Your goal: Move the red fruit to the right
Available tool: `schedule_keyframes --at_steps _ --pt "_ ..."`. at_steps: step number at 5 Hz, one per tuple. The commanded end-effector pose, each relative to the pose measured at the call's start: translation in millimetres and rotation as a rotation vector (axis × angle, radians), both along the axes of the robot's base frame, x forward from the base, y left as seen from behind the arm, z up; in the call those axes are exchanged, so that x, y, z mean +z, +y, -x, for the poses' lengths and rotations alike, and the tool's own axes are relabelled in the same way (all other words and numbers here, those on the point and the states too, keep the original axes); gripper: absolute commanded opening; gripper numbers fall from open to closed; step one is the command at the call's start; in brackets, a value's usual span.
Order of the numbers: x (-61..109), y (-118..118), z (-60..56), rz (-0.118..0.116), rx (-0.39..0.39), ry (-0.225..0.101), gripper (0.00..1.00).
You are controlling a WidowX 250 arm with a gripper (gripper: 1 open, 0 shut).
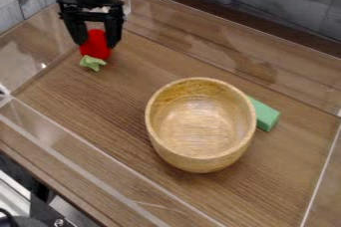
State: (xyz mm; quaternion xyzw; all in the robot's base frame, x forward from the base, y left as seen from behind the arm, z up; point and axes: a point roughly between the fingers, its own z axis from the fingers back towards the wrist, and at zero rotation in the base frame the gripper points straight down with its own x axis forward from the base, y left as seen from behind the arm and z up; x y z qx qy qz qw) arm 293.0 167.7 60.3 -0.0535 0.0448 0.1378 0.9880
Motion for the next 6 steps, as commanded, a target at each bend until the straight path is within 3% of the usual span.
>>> schedule_keyframes --at_steps 1,3,5,6 --pt "12.4 8.9 -5.0 -0.022 -0.003 -0.045 1.00" --pt "17.1 30.0 -2.2 -0.010 0.102 -0.046 1.00" --pt "8.2 19.6 -1.5 0.000 0.039 -0.041 1.00" --pt "17.8 13.9 1.8 0.006 -0.029 -0.041 1.00"
